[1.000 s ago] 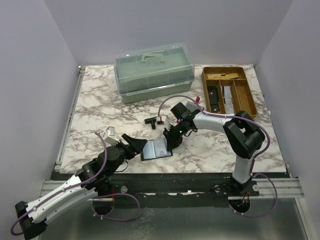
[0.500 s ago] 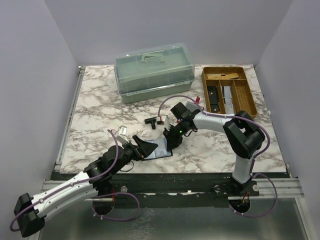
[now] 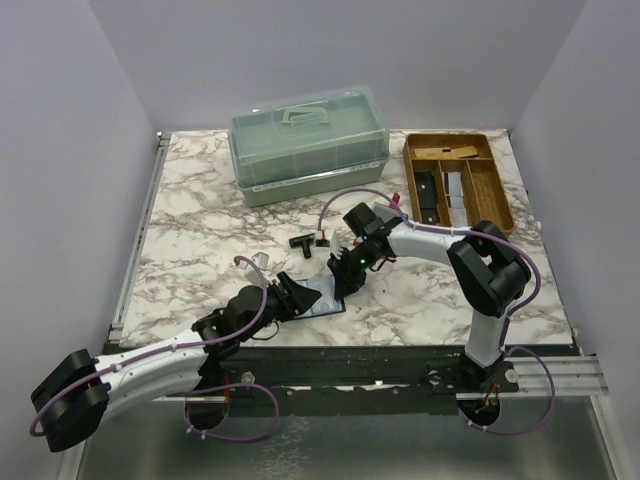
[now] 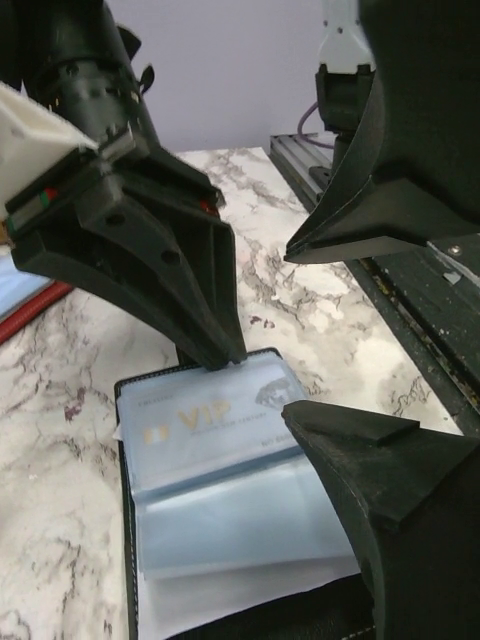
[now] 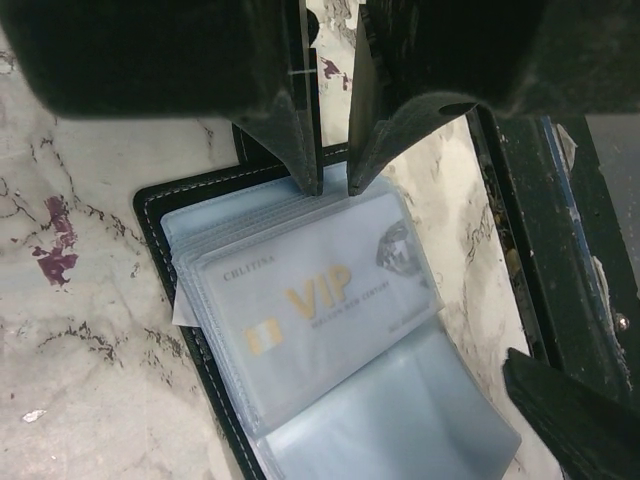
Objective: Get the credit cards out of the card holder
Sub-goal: Remove the credit card from the card holder.
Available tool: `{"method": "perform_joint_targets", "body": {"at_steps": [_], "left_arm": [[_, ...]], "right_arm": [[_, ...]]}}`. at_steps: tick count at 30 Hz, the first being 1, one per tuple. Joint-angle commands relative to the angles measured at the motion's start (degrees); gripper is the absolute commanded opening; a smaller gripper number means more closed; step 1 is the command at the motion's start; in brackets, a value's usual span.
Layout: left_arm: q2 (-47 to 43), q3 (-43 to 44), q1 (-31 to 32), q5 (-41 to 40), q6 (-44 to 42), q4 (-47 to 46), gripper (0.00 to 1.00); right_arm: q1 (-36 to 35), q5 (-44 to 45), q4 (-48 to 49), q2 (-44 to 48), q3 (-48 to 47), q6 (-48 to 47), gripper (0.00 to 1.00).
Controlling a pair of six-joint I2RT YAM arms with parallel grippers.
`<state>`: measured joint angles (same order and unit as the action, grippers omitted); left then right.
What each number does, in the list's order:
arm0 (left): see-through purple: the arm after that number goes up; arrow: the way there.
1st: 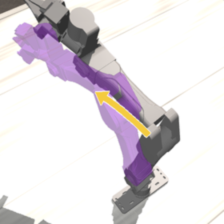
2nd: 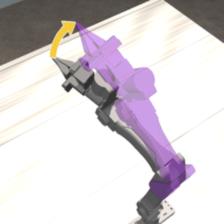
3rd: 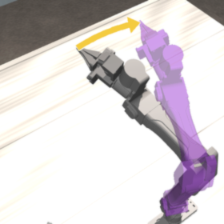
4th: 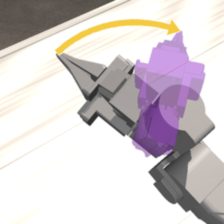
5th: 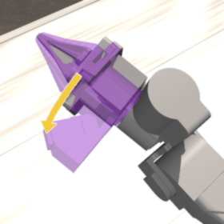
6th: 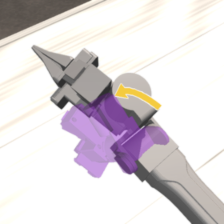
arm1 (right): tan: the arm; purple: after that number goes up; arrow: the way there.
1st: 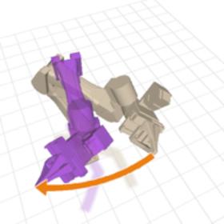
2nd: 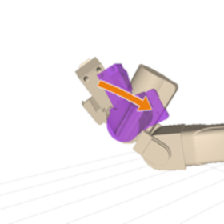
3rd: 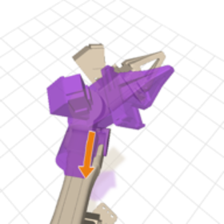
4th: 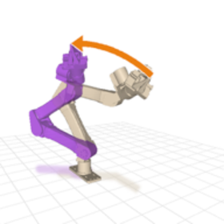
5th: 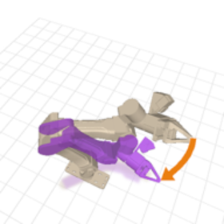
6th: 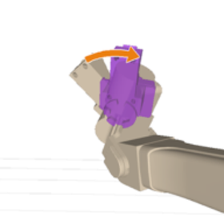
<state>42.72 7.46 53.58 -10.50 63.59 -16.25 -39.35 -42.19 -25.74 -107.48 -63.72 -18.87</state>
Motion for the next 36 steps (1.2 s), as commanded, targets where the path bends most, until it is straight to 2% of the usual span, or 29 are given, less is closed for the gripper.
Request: {"method": "perform_joint_targets", "body": {"at_steps": [1, 5, 11, 14, 16, 20, 30, 36], "left_arm": [[4.81, 1.09, -0.58, -1.01, 0.28, -3.24, 0.62], [9.89, 1.79, -0.84, -2.70, 0.25, -3.63, 0.54], [15.09, 1.99, -1.94, -3.85, 0.57, -5.02, 0.49], [15.39, 1.32, -2.56, -3.70, 0.57, -6.07, 0.46], [15.18, 0.88, -2.91, -3.41, 0.64, -6.39, 0.45], [14.93, -0.30, -3.11, -2.74, 1.04, -7.37, 0.45], [18.35, -1.39, -3.48, 0.49, 0.51, -12.31, 0.45], [22.53, -1.67, -3.72, 1.74, 1.35, -15.50, 0.44]], "right_arm": [[0.76, 1.13, 0.13, 0.14, -1.29, -0.36, 0.23], [1.42, 0.17, -0.46, 0.95, -1.72, -0.45, 0.23], [2.85, -5.49, 1.00, 2.73, -1.35, 2.26, 0.23], [2.88, -10.34, 3.00, 1.36, -1.06, 5.79, 0.19], [2.88, -12.47, 4.37, -0.57, -1.29, 8.57, 0.13], [2.88, -11.54, 7.88, -2.77, -1.04, 13.60, 0.09], [2.56, -6.90, 10.50, -7.02, -1.39, 17.75, 0.10], [1.30, -8.33, 9.98, -8.74, -2.08, 18.03, 0.13]]}}
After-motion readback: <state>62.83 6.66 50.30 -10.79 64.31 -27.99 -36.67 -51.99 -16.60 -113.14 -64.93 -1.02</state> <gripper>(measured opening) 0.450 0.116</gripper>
